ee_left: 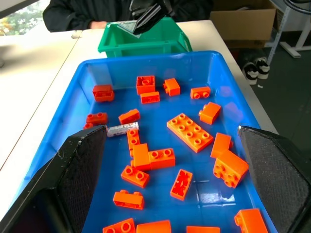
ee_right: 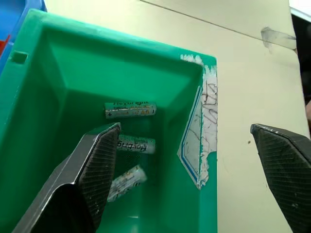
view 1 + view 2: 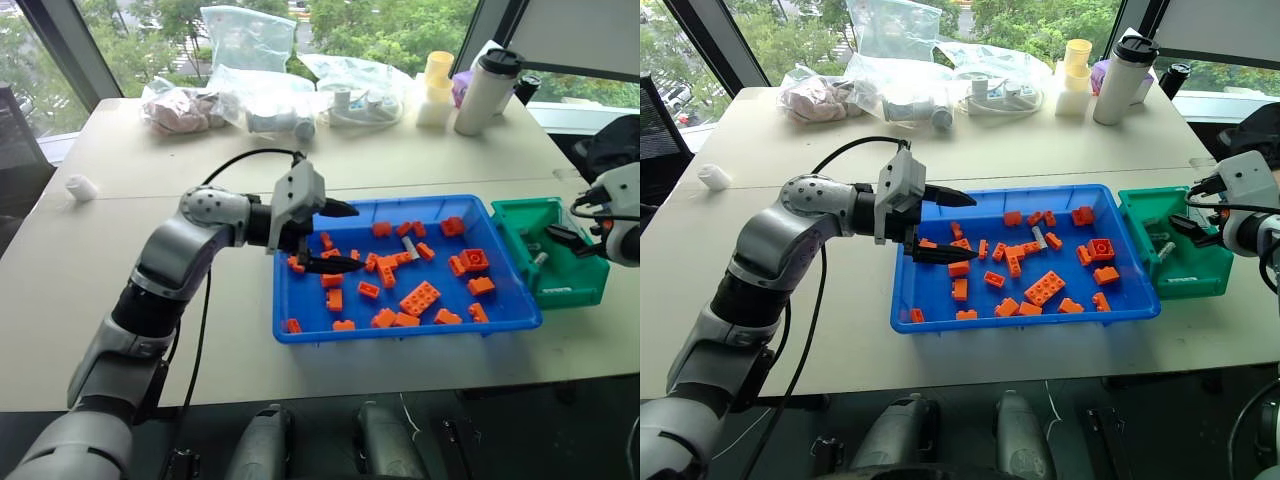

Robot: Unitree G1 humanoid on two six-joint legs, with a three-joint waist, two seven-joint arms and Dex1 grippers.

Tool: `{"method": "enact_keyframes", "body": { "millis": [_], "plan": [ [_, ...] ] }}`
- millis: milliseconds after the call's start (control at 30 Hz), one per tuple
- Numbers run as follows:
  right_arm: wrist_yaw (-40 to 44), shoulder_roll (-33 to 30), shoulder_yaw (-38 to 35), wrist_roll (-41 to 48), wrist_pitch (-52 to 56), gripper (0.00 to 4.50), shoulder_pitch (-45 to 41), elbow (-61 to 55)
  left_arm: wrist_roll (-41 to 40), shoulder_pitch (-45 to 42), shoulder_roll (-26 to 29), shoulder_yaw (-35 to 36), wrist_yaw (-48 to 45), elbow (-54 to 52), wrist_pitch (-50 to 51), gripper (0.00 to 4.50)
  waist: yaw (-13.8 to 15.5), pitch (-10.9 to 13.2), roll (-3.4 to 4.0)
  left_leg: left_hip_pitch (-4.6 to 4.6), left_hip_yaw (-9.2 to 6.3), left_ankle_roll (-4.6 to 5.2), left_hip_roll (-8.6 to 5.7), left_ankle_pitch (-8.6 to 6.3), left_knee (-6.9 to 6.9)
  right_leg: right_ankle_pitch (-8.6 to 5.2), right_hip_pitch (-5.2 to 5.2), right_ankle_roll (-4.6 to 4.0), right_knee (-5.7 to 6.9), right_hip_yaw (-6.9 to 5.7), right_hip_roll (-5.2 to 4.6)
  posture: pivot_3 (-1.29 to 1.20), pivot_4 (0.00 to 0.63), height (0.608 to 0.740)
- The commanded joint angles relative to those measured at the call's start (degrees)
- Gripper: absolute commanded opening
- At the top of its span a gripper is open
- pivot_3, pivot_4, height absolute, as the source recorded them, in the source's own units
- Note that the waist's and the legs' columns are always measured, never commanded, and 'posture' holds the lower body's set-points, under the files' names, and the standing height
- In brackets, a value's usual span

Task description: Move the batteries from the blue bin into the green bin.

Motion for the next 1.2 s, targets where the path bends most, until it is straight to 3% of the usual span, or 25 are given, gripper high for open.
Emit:
{"method": "enact_keyframes", "body": {
  "millis": [33,267,533,767,1200],
  "plan": [
    [1.3,0.2,0.1,0.9,-0.6,4.48,-2.1,-5.2,-0.5,0.1,1.5,1.5,-0.7,-2.9,-0.1,4.5,0.0,0.0,0.0,0.0,0.0,0.0,0.0,0.0,0.0,0.0,0.0,0.0,0.0,0.0,0.0,0.0,0.15,0.74],
    [7.6,7.0,5.8,8.9,3.3,4.48,-3.9,-19.7,-1.4,2.1,5.7,2.8,-1.3,-6.0,2.0,4.5,-0.2,0.0,0.0,0.01,-0.04,0.0,0.07,0.0,-0.01,0.0,-0.02,0.0,0.02,0.01,0.08,0.0,0.15,0.74],
    [0.3,19.1,16.2,5.4,12.7,4.48,-12.2,-11.8,-1.8,3.0,7.1,3.8,0.1,-7.7,4.0,4.5,0.1,0.0,-0.05,-0.06,-0.06,0.0,-0.05,0.0,0.06,0.0,-0.03,0.0,0.04,-0.02,-0.07,0.0,0.15,0.74],
    [0.3,20.5,21.2,5.1,20.6,4.48,-17.4,-10.2,-2.5,4.4,10.2,4.0,-1.6,-10.5,5.8,4.5,-0.1,0.0,-0.05,-0.06,-0.06,-0.02,-0.04,0.01,0.01,0.0,-0.16,0.0,0.16,-0.03,-0.07,0.0,0.15,0.74],
    [-0.2,22.8,24.2,5.5,27.4,4.48,-19.8,-8.3,-1.1,6.4,9.3,2.9,1.4,-11.1,4.3,4.5,0.0,0.0,-0.05,-0.06,-0.04,-0.02,-0.05,0.01,0.02,0.0,-0.16,0.0,0.17,-0.03,-0.08,0.0,0.15,0.74]
  ]
}}
